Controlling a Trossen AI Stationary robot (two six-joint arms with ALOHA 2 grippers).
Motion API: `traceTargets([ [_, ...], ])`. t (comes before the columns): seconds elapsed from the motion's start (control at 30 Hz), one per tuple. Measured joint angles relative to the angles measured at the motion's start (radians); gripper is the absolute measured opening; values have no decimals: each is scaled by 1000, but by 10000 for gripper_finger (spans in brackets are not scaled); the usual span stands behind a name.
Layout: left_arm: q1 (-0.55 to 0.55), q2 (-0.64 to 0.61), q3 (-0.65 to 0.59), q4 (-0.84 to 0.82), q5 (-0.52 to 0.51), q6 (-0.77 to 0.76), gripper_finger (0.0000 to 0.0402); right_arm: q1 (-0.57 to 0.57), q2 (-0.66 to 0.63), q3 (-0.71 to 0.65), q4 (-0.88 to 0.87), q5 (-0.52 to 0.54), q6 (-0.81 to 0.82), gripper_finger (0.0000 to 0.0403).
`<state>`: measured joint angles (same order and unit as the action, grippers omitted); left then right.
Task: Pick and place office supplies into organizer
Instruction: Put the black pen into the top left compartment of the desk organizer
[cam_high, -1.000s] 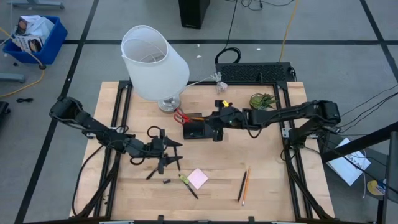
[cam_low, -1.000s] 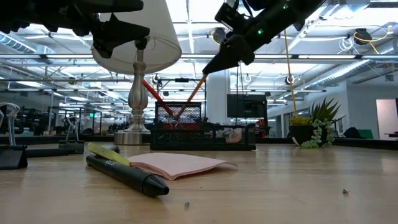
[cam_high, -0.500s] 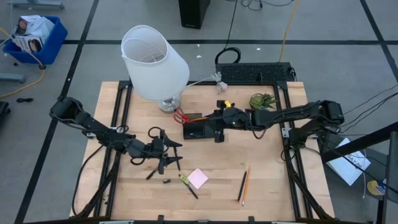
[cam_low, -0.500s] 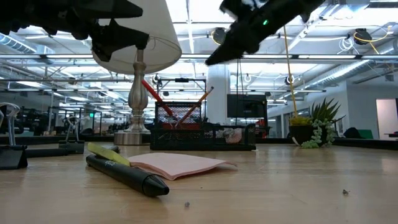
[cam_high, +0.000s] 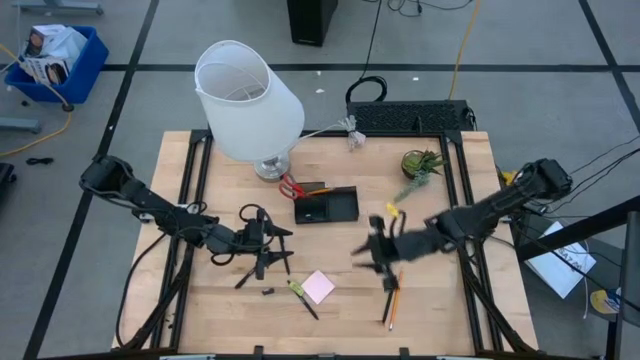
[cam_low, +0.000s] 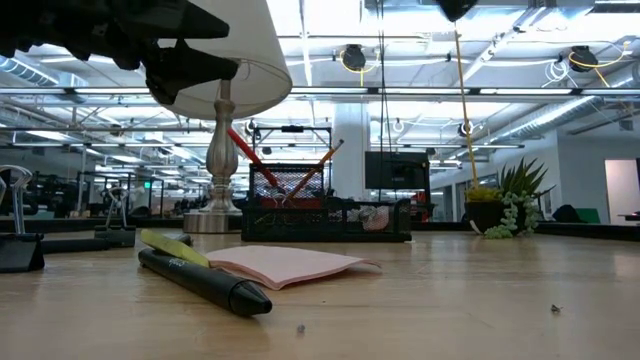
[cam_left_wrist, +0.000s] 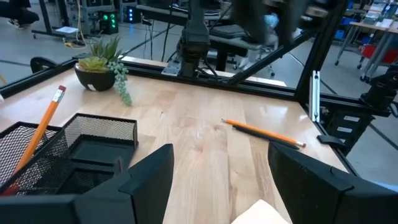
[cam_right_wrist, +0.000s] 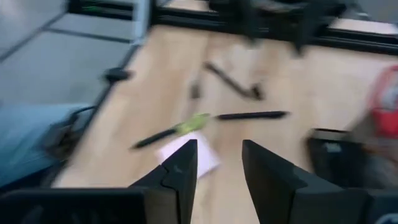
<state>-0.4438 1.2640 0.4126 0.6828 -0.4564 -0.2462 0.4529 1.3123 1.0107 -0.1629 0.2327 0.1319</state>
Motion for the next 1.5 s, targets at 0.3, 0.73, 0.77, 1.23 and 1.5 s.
traceTargets([
  [0.3,0,0,0,0,0,9,256,153,1,-277,463,1,-66,114],
  [0.73,40,0,0,-8,0,29,264,95,102,-467,870,28,-188,131],
  [0.77,42,0,0,-7,0,29,262,90,120,-467,891,27,-195,132],
  [1.23,44,0,0,-41,1,-21,262,110,100,-466,608,54,163,123],
  [1.5,44,0,0,-38,1,-10,257,146,100,-466,482,55,357,122],
])
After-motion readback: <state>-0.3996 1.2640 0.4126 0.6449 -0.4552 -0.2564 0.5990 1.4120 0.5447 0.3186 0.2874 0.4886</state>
